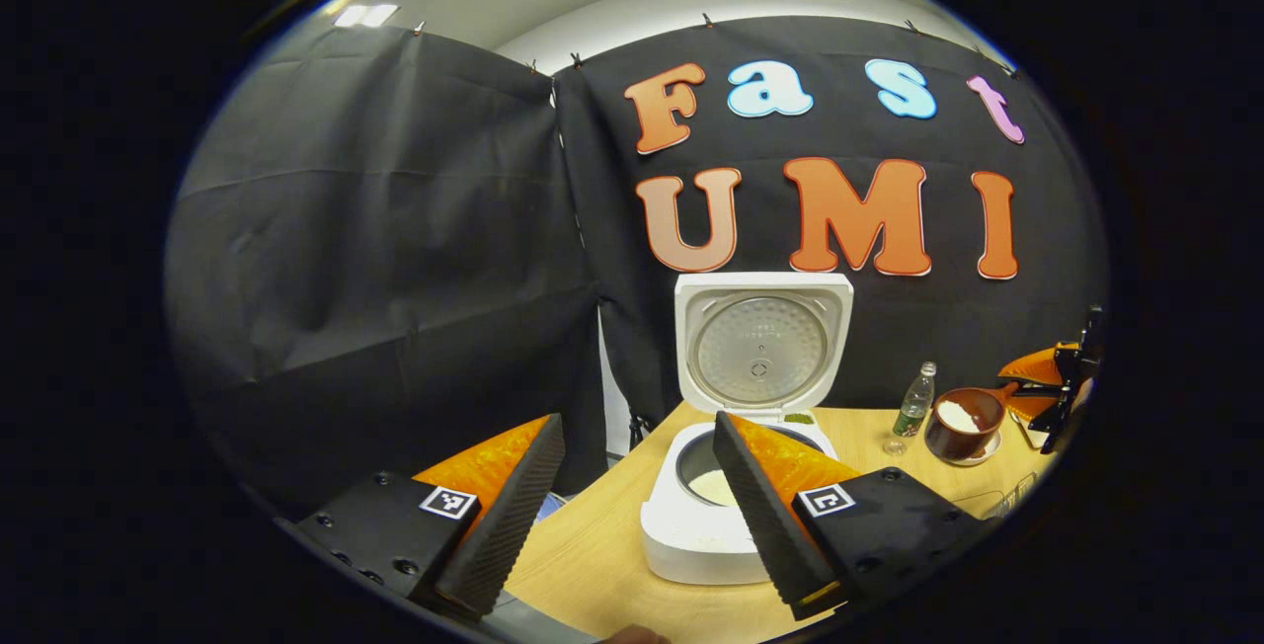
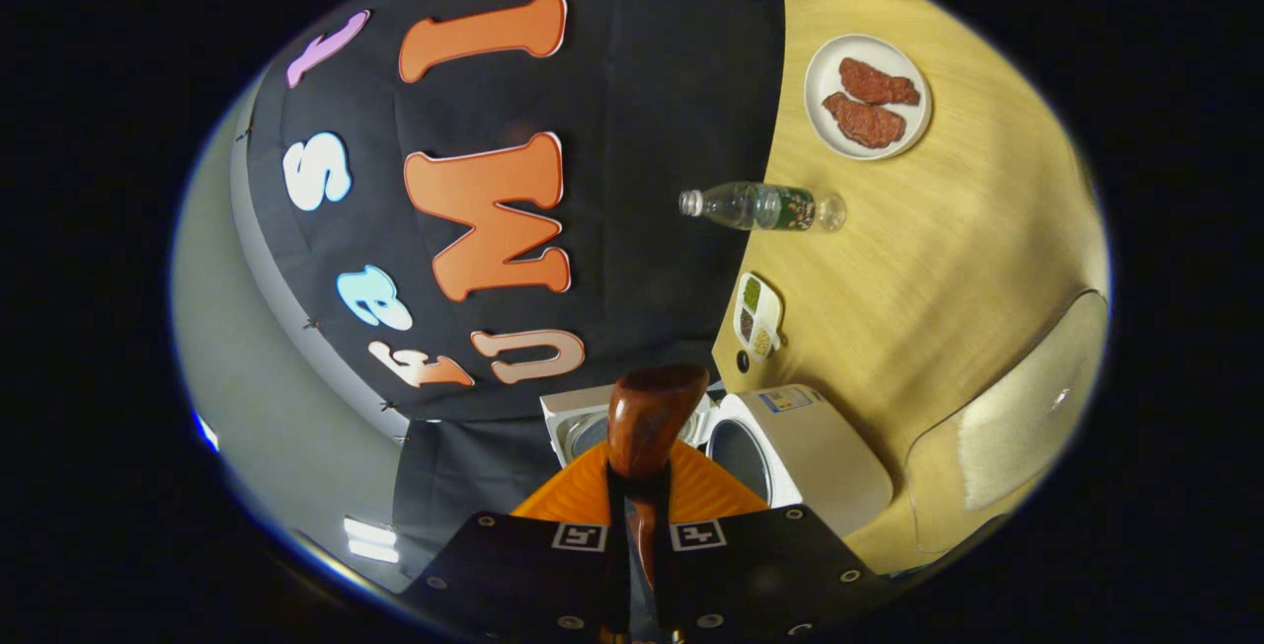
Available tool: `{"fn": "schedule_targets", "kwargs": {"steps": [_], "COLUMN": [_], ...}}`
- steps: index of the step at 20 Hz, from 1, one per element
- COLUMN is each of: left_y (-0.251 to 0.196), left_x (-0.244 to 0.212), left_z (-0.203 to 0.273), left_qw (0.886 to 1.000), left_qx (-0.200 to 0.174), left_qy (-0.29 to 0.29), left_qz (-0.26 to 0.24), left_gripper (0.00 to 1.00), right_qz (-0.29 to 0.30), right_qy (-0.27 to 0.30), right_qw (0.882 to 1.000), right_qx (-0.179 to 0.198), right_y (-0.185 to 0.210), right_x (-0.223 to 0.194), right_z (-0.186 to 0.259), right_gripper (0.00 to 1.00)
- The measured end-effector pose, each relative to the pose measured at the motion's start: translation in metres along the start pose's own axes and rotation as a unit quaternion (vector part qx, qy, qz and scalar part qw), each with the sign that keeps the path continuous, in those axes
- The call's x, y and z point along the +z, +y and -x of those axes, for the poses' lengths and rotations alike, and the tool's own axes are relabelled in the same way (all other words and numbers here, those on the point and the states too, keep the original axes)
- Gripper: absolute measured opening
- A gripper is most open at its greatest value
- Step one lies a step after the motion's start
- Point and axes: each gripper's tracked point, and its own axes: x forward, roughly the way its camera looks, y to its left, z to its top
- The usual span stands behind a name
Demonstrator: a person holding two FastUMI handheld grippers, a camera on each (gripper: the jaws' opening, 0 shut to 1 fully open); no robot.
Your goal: Close the left gripper, press the button to open the rice cooker; take a wooden spoon from the chopstick holder with the right hand, scoop a spoonful of rice and pour it into the rice cooker, then put the wooden spoon back into the chopstick holder.
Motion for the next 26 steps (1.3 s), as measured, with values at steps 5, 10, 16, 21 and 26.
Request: {"fn": "schedule_targets", "kwargs": {"steps": [5, 10, 16, 21, 26], "left_y": [0.023, 0.048, 0.078, 0.09, 0.093], "left_x": [0.005, -0.009, -0.035, -0.041, -0.042], "left_z": [-0.003, -0.014, -0.019, -0.027, -0.032], "left_qw": [1.0, 1.0, 0.998, 0.998, 0.997], "left_qx": [0.008, 0.027, 0.049, 0.057, 0.059], "left_qy": [-0.021, -0.011, 0.02, 0.031, 0.035], "left_qz": [0.005, 0.009, 0.022, 0.02, 0.019], "left_gripper": [0.99, 1.0, 1.0, 0.99, 0.99], "right_qz": [0.035, 0.15, 0.346, 0.481, 0.566], "right_qy": [0.023, 0.027, 0.023, 0.017, 0.0], "right_qw": [0.999, 0.988, 0.936, 0.872, 0.819], "right_qx": [-0.001, -0.03, -0.064, -0.092, -0.092], "right_y": [0.026, 0.029, 0.032, 0.023, 0.028], "right_x": [-0.028, -0.051, -0.084, -0.094, -0.104], "right_z": [-0.066, -0.124, -0.17, -0.194, -0.201], "right_gripper": [0.09, 0.09, 0.09, 0.09, 0.09]}}
